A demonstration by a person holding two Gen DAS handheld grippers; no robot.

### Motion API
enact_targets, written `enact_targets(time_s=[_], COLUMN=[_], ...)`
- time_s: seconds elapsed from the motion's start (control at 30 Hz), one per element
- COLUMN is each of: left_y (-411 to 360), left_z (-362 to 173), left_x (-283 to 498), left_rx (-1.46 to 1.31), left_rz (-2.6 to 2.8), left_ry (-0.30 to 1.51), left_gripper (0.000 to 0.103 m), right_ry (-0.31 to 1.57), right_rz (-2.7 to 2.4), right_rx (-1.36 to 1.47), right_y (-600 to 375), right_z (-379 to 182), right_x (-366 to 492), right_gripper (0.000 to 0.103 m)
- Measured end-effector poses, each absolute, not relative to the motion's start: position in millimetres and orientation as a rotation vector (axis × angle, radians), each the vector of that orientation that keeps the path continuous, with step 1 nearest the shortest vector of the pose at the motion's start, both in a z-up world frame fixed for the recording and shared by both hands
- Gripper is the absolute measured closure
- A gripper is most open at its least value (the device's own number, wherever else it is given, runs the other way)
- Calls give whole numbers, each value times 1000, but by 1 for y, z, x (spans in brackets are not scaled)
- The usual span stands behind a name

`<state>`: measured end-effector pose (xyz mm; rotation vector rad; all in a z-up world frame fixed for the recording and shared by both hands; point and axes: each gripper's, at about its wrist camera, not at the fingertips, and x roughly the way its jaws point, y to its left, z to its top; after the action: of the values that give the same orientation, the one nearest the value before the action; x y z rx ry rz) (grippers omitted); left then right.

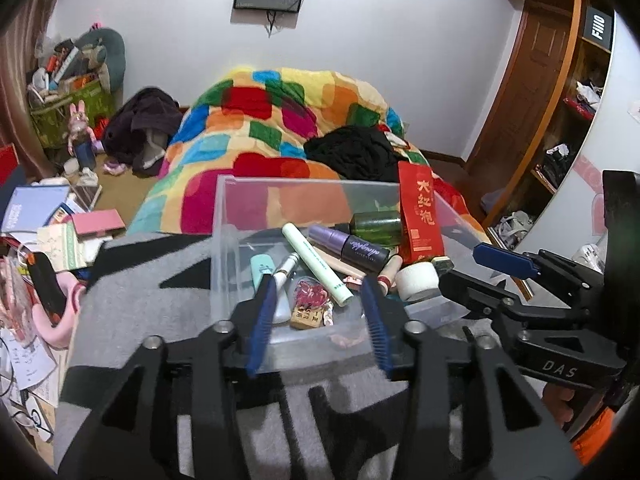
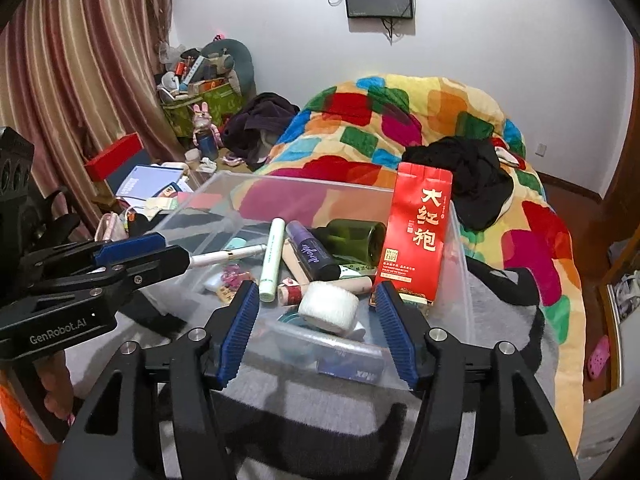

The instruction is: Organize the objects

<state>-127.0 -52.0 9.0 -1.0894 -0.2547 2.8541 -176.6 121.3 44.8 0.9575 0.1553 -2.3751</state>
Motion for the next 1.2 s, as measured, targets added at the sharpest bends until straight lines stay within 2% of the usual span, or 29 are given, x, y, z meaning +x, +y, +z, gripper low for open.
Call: enact_targets(time_s=[0.27, 0.37, 0.5, 0.8, 1.2], left_y=[-40, -34, -30, -32, -29], left_z=[23, 24, 20, 9, 3], left_x=[-97, -88, -76, -67, -67], left_rx=[-981, -946, -915, -931, -950], left_rz=[2894, 2901, 2915, 2965, 2962], left_ry=[-178, -153, -183, -215, -202], left_gripper=[27, 25, 18, 14, 14], right_ry=[148, 164, 193, 184, 172], right_rz=[-2410, -2432, -2463, -2435, -2415], right_rx=[853, 823, 791, 790, 805], right_y=[135, 140, 146, 154, 153], right_z=[62, 65, 66, 60, 56], right_x=[-149, -138, -125, -114, -112], right_gripper=[26, 21, 19, 19, 19])
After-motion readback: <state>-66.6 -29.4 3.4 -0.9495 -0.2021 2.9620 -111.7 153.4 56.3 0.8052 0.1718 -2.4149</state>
